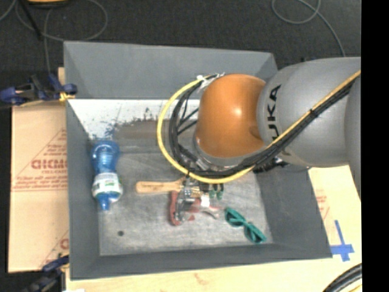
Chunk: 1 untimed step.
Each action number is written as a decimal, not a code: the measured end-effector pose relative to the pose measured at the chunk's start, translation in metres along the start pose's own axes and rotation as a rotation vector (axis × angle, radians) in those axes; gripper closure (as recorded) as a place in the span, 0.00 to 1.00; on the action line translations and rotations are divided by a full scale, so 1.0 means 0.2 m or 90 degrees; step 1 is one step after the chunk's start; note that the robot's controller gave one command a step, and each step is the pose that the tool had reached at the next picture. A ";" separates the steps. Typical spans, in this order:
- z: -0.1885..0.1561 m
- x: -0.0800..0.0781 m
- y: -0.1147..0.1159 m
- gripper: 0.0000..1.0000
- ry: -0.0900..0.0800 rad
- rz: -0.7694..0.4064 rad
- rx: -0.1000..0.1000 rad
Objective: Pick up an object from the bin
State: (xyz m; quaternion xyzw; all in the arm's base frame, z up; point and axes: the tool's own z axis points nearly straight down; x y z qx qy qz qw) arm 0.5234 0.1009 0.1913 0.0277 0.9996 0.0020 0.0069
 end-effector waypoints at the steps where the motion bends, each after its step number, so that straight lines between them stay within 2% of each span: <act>1: 0.07 -0.05 0.02 0.00 0.002 0.011 0.001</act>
Offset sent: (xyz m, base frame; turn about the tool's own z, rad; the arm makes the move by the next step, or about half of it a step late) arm 0.0301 0.0345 -0.0317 -0.4429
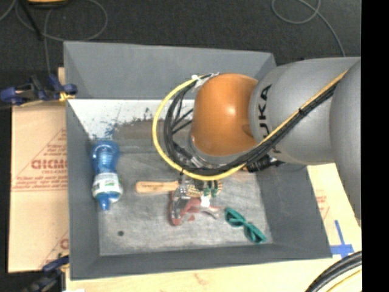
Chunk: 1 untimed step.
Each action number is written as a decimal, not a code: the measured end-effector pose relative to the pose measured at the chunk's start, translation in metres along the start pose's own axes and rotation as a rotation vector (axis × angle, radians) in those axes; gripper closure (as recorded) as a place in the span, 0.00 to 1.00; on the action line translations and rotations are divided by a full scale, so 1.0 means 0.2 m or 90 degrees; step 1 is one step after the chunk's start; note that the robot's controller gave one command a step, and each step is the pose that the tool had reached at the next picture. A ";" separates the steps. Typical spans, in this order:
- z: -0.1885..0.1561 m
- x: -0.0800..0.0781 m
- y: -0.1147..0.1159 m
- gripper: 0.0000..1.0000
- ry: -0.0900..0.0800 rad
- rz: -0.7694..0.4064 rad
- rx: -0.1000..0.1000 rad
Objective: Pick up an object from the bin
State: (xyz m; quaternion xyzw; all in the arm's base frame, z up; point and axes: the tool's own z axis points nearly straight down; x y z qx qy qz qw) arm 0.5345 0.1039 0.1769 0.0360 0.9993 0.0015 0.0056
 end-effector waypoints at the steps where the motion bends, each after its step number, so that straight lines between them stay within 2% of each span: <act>1: 0.08 -0.05 0.08 0.00 0.006 -0.107 0.002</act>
Offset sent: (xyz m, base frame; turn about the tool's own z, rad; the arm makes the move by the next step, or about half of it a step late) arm 0.0557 -0.0104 -0.1064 -0.3635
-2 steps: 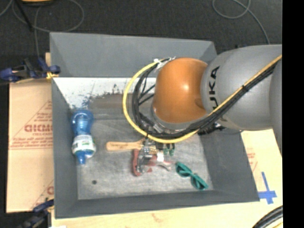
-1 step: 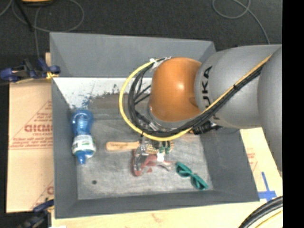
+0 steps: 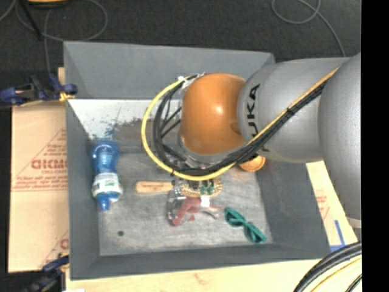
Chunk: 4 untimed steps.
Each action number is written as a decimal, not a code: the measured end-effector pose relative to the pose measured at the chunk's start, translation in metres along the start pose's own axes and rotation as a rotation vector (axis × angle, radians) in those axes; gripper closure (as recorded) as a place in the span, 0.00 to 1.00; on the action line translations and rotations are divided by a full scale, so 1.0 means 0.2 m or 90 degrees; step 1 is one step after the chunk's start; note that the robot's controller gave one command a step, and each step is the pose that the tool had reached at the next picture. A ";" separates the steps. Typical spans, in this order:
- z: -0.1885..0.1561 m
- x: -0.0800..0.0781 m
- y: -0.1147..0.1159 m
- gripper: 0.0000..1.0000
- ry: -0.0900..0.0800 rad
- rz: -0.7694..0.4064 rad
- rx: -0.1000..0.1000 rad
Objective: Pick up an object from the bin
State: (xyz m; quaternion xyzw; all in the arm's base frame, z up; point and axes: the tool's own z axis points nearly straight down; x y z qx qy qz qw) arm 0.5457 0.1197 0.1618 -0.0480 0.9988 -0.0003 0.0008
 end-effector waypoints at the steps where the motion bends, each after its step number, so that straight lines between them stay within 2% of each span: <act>1: 0.44 -0.22 -0.15 1.00 -0.003 -0.122 -0.002; 2: 0.44 -0.22 -0.15 1.00 -0.003 -0.121 -0.002; 3: -0.12 -0.06 -0.29 1.00 -0.001 -0.209 -0.001; 4: -0.12 -0.06 -0.29 1.00 -0.001 -0.209 -0.001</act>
Offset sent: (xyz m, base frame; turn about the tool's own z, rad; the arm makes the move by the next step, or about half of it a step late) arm 0.0000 0.0000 0.0000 0.0000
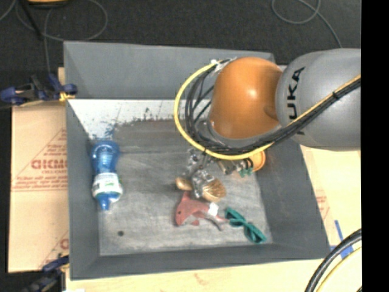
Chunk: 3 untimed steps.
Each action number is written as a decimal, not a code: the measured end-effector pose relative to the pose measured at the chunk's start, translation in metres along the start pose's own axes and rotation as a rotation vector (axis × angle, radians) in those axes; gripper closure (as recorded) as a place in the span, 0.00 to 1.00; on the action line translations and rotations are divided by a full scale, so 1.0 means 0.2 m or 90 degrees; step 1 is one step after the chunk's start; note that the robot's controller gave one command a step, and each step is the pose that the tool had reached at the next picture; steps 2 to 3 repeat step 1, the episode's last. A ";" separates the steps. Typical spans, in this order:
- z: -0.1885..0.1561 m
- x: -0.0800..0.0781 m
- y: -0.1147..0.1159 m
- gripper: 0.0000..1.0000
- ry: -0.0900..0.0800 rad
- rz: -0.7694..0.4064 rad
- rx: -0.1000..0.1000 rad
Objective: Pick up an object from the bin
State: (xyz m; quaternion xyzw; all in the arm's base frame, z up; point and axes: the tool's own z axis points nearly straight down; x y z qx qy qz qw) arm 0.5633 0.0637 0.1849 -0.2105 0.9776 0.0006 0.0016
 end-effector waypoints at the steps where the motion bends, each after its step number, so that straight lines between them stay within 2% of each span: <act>1: -0.20 -0.07 -0.02 1.00 0.004 -0.035 0.000; 3: -0.20 -0.07 -0.02 1.00 0.004 -0.035 0.000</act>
Offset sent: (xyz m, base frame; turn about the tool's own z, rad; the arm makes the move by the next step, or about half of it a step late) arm -0.0102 -0.0173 0.1264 -0.1077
